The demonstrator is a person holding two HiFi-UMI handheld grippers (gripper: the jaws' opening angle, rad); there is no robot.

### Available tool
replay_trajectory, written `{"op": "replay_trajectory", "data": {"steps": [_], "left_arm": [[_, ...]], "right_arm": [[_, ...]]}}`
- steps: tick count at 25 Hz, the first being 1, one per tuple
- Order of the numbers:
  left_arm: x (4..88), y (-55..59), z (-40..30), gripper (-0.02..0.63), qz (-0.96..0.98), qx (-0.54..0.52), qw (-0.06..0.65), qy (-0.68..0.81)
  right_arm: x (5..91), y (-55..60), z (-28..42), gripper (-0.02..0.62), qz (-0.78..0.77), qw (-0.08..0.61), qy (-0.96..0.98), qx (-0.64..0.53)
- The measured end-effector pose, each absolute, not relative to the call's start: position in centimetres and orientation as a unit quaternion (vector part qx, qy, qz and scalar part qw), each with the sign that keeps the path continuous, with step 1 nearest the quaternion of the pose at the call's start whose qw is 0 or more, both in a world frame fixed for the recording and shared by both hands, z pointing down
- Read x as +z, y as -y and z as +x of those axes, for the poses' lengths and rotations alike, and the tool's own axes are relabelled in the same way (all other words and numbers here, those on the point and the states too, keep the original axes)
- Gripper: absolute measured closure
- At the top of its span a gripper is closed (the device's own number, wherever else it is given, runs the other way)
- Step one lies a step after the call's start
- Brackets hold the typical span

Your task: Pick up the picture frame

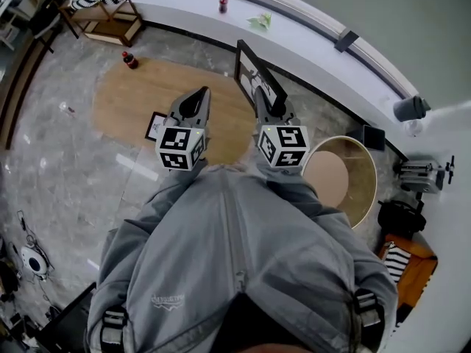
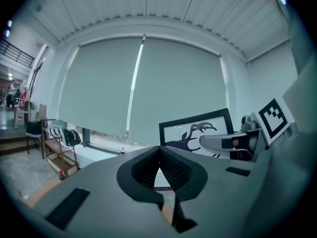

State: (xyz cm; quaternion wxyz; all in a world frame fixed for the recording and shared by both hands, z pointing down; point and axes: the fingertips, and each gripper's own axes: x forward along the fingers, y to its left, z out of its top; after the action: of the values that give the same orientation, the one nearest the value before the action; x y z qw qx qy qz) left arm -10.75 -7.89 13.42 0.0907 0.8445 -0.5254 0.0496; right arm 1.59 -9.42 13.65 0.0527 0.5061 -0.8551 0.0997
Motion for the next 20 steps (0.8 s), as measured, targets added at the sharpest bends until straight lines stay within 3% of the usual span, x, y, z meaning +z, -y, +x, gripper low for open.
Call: {"op": "replay_trajectory", "data": {"steps": [10, 20], "left_arm": [[7.1, 7.2, -11.2, 0.588, 0.831, 0.009, 0.005, 0.556], [7.4, 8.2, -10.2, 0.588, 0.837, 0.009, 0.006, 0.548]], "right_arm": [[6.7, 8.1, 0.3, 0.558, 0.496, 0.011, 0.868, -0.011], [6.9, 9.3, 0.2, 0.558, 0.489, 0.018, 0.872, -0.015]]}}
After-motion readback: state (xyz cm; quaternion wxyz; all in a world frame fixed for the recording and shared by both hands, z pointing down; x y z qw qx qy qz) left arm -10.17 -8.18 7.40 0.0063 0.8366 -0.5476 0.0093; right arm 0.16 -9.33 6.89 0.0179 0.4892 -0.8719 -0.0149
